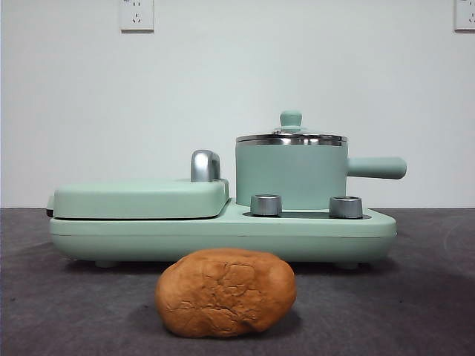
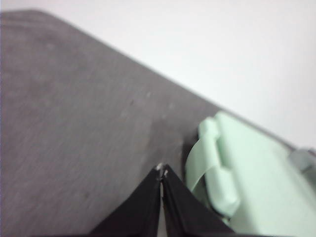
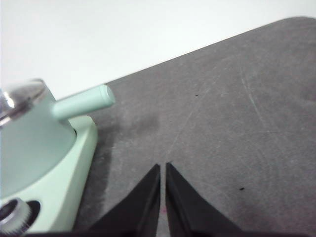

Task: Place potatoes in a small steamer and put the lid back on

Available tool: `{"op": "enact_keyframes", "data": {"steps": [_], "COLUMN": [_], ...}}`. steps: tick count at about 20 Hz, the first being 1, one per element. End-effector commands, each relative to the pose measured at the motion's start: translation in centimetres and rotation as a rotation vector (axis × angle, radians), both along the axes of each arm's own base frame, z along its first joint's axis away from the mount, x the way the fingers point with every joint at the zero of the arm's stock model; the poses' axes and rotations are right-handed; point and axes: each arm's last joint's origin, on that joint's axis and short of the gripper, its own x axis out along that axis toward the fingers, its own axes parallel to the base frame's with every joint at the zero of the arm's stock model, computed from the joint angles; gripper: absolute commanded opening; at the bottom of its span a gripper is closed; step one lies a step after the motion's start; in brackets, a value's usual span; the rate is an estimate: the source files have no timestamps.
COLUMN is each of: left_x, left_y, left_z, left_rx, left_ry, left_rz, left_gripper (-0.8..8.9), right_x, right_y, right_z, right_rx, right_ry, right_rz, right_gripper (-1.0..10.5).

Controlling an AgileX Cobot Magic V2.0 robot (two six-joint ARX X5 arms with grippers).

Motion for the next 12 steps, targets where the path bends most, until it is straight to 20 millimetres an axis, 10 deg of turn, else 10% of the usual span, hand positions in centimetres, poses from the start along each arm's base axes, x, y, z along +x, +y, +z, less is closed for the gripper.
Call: {"op": "enact_keyframes", "data": {"steps": [1,12], "left_x": [0.1,-0.8], "left_y": [0.0,-0.5], "left_z": [0.0,4.7], "left_rx": [-0.021,-0.005], "left_ry": [-0.036,-0.046], "left_rz": [0.001,-0.158], "left_gripper": [0.06,0.06], "right_x": [0.0,-0.9], "right_y": [0.0,0.6], "right_z": [0.3,5.4], "right_rx": [0.061,0.087], "right_ry": [-0.040,-0.066], "right_rz": [0.005,0.216], "right_gripper": [0.2,0.1]}}
